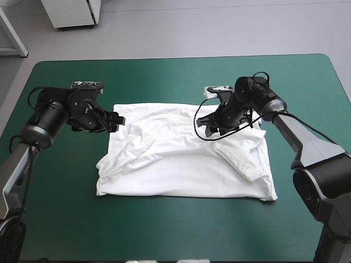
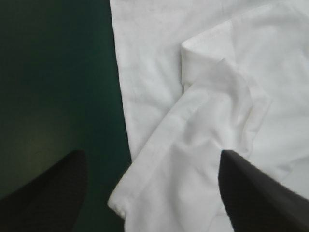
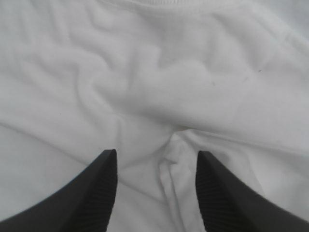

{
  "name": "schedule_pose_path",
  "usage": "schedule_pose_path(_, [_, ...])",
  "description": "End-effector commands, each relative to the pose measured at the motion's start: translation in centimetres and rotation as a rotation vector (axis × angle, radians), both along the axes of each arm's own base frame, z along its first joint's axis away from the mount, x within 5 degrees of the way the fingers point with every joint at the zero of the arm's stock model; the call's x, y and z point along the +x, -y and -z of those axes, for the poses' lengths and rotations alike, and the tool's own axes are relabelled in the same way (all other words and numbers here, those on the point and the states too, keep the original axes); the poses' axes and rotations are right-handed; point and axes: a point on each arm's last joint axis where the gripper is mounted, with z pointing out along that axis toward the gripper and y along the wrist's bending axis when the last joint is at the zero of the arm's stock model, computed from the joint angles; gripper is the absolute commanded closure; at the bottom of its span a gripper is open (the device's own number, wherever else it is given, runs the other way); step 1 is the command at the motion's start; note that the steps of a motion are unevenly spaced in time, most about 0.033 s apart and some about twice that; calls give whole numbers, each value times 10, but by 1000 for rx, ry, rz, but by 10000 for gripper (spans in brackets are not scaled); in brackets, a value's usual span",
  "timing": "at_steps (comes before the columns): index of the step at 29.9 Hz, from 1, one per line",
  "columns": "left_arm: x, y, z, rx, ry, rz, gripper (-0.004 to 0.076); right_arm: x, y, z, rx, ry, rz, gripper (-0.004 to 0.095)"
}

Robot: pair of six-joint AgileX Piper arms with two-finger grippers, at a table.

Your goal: Fold the cloth

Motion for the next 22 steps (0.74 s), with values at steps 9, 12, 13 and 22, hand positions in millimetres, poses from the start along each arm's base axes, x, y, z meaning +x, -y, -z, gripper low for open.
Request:
schedule_pose_path(9, [-19, -4, -13, 29, -92, 25, 178, -64, 47, -114, -143, 277, 70, 413])
schedule_pose_path(12, [-23, -2, -14, 22, -105, 30, 178, -85, 56, -126, -140, 309, 97, 413])
schedule_pose_path(13, [-27, 0, -15, 18, -98, 34, 178, -90, 59, -127, -143, 309, 107, 413])
schedule_pose_path(22, [-80, 3, 31, 24, -195, 2, 178, -143, 84, -114, -184, 281, 181, 413])
